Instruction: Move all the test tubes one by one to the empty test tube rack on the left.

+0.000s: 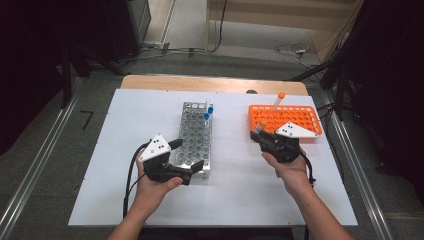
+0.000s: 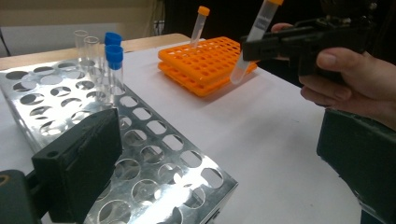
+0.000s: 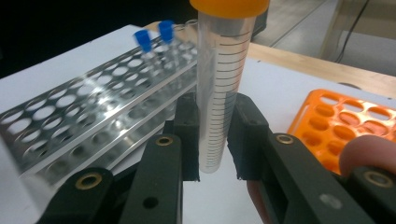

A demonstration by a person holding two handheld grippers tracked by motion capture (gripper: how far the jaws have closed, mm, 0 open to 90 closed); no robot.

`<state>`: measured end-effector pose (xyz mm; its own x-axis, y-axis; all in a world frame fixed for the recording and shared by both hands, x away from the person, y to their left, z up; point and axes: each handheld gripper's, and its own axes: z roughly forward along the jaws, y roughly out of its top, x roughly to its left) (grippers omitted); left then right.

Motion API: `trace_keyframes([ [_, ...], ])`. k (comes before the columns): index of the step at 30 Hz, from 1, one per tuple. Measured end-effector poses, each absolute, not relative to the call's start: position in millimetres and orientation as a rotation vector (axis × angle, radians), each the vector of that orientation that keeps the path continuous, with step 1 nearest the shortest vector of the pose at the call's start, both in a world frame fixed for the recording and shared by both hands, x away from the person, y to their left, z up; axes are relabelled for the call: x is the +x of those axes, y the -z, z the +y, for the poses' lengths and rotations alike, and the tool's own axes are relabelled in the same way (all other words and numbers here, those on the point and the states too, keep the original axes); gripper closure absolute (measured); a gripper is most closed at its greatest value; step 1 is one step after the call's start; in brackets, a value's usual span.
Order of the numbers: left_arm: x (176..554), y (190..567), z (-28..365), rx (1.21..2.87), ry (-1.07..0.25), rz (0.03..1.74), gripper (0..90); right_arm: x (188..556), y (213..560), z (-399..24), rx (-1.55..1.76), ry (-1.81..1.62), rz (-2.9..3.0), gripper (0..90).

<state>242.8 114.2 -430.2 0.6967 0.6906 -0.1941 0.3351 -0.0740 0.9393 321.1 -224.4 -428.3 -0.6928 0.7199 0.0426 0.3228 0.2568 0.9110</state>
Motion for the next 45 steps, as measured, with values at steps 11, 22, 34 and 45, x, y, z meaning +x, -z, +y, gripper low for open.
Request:
trace_keyframes([
  [11, 242.4, 425.2, 93.7, 1.692, -0.318, 0.744, 15.3, 281.5, 441.1, -209.7, 0.867, -1.440, 2.255, 72.6],
  [22, 243.8, 425.7, 68.6, 1.736, -0.275, 0.655, 44.6, 259.5, 444.4, -183.9, 0.753, -1.443, 2.351, 72.6],
  [34, 244.8, 428.6, 52.1, 1.777, -0.236, 0.582, 62.4, 248.5, 446.9, -166.0, 0.683, -1.452, 2.416, 72.6],
  [45, 249.1, 431.9, 48.1, 1.800, -0.255, 0.579, 74.7, 248.3, 448.4, -164.7, 0.673, -1.454, 2.435, 71.8],
])
